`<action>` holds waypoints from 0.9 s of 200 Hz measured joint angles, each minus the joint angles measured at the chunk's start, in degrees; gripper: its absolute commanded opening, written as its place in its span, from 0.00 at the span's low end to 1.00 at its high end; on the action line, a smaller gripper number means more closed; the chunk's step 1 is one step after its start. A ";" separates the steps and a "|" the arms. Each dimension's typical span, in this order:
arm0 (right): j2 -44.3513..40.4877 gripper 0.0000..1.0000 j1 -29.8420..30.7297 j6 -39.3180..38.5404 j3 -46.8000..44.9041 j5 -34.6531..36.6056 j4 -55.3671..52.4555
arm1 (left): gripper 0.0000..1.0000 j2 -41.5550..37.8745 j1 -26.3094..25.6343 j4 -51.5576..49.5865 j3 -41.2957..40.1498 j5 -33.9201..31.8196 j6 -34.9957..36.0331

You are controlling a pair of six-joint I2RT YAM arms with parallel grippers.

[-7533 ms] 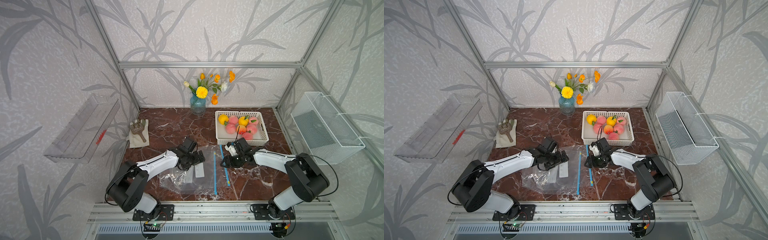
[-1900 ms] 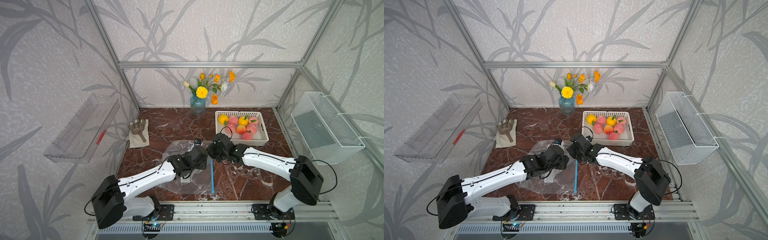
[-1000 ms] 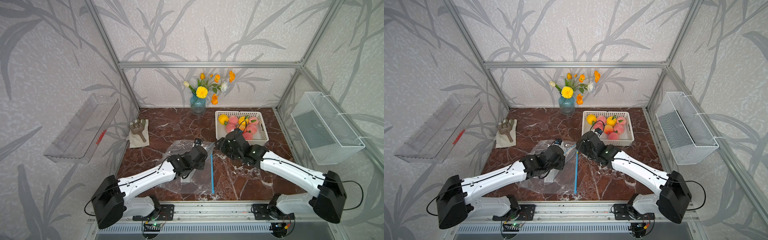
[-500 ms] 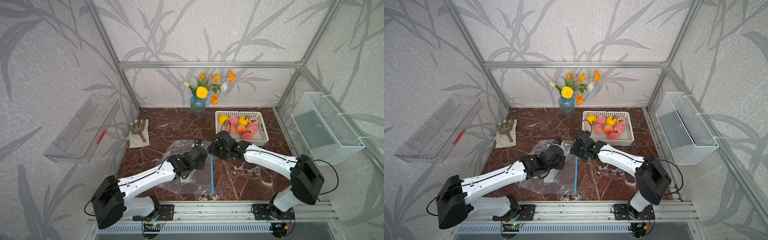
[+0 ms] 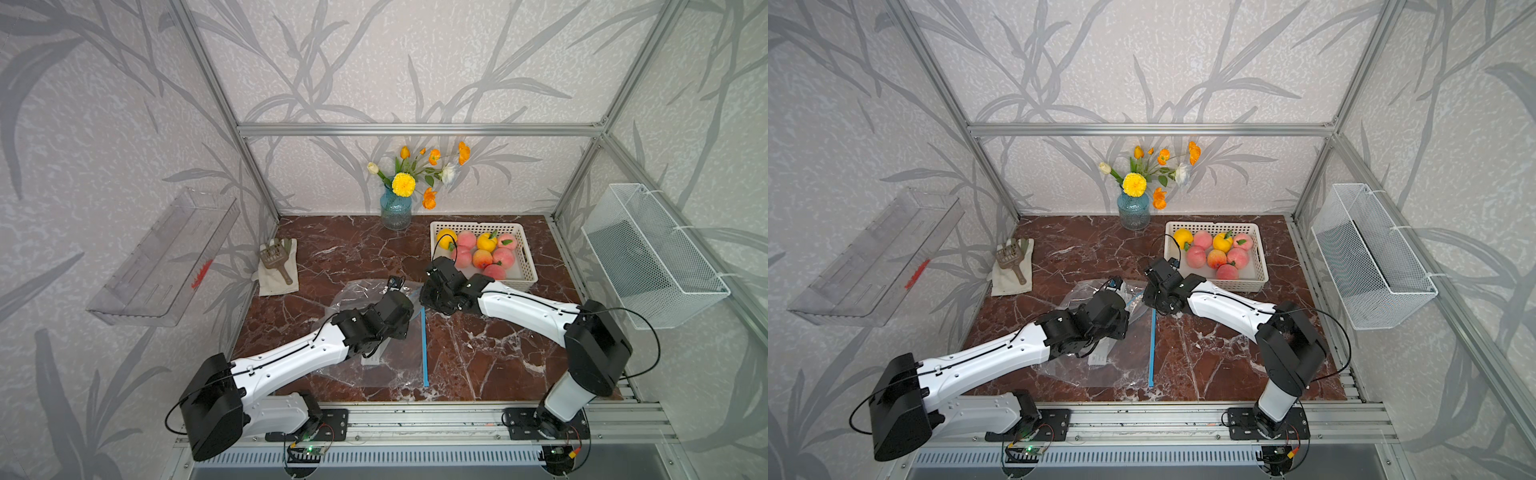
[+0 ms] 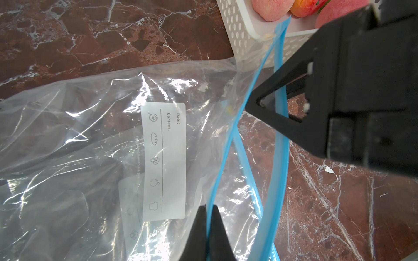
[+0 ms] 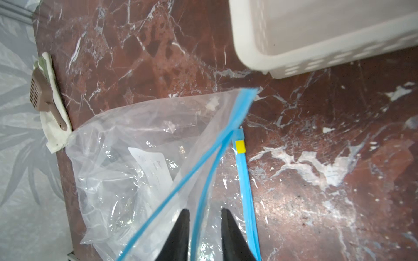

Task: Place the peach in a zip-top bag and seal the zipper
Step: Open the zipper food storage bag.

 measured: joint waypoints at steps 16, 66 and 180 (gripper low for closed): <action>0.26 0.04 0.00 -0.90 0.00 -0.66 0.22 | 0.17 -0.11 0.00 0.17 0.00 -0.04 -0.02; -0.31 0.01 0.00 -7.96 -0.04 -4.28 1.01 | 0.49 0.52 0.07 -0.28 2.21 0.52 1.68; -8.37 0.02 0.00 -14.47 -5.90 -13.03 6.25 | 0.32 11.28 1.36 -4.63 13.40 0.37 6.21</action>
